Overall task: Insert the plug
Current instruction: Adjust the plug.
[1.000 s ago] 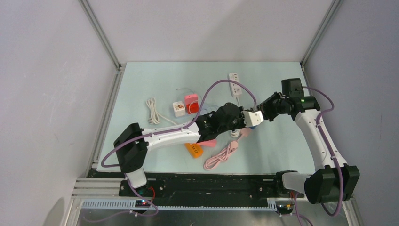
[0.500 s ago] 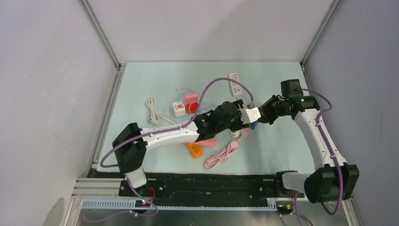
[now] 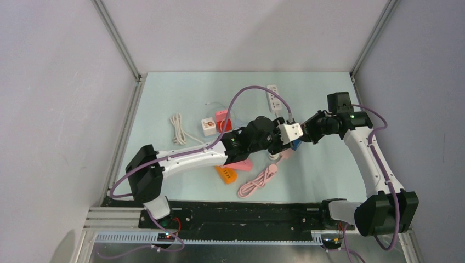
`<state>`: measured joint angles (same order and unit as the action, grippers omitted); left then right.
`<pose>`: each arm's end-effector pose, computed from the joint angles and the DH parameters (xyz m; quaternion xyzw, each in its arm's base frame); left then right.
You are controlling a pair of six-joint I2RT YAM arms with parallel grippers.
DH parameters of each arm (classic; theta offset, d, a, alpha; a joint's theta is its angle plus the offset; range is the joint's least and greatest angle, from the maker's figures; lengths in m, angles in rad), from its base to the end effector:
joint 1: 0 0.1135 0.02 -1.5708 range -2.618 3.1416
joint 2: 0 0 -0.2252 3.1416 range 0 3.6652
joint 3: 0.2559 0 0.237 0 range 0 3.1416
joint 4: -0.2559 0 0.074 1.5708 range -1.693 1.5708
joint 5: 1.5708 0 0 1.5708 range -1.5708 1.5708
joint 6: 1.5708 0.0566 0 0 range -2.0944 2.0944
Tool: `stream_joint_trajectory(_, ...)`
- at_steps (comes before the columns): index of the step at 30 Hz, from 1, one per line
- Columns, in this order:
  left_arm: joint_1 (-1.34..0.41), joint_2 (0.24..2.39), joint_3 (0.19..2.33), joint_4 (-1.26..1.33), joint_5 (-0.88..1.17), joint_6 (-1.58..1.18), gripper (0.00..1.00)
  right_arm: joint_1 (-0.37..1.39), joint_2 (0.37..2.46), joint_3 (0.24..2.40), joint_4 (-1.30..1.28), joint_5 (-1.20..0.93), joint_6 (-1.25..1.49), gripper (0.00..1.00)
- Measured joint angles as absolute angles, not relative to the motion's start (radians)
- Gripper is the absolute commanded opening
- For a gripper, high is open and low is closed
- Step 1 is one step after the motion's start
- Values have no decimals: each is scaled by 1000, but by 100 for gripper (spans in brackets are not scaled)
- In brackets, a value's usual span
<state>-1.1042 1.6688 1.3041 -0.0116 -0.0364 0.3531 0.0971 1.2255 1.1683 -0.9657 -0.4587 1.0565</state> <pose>0.1814 -0.3555 0.2639 0.5429 0.6236 -0.1922 0.5286 0.2375 0.0483 0.2657 0.3781 0.8601 0.3271 0.1015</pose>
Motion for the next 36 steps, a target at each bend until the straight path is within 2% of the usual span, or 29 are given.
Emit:
stream_joint_trajectory(8,-1104,1692,1313,-12,-51,313,53,99,1225,1168,-951,-465,1084,0)
stream_joint_trajectory(10,-1104,1707,1316,-11,-64,307,48,99,1225,1168,-951,-470,1090,0)
stream_joint_trajectory(15,-1105,1747,1319,-14,-123,296,23,99,1222,1168,-951,-484,1105,0)
stream_joint_trajectory(16,-1104,1748,1319,-14,-128,295,13,99,1221,1168,-952,-485,1106,0)
stream_joint_trajectory(18,-1104,1754,1323,-20,-149,291,2,102,1219,1168,-953,-487,1107,8)
stream_joint_trajectory(22,-1107,1761,1339,-41,-172,298,0,105,1211,1168,-949,-478,1122,24)
stream_joint_trajectory(29,-1111,1761,1351,-52,-181,298,0,120,1197,1168,-944,-459,1118,36)
stream_joint_trajectory(32,-1111,1761,1353,-51,-182,297,0,131,1197,1168,-943,-461,1117,32)
stream_joint_trajectory(36,-1111,1761,1356,-55,-186,297,0,138,1197,1168,-928,-463,1126,19)
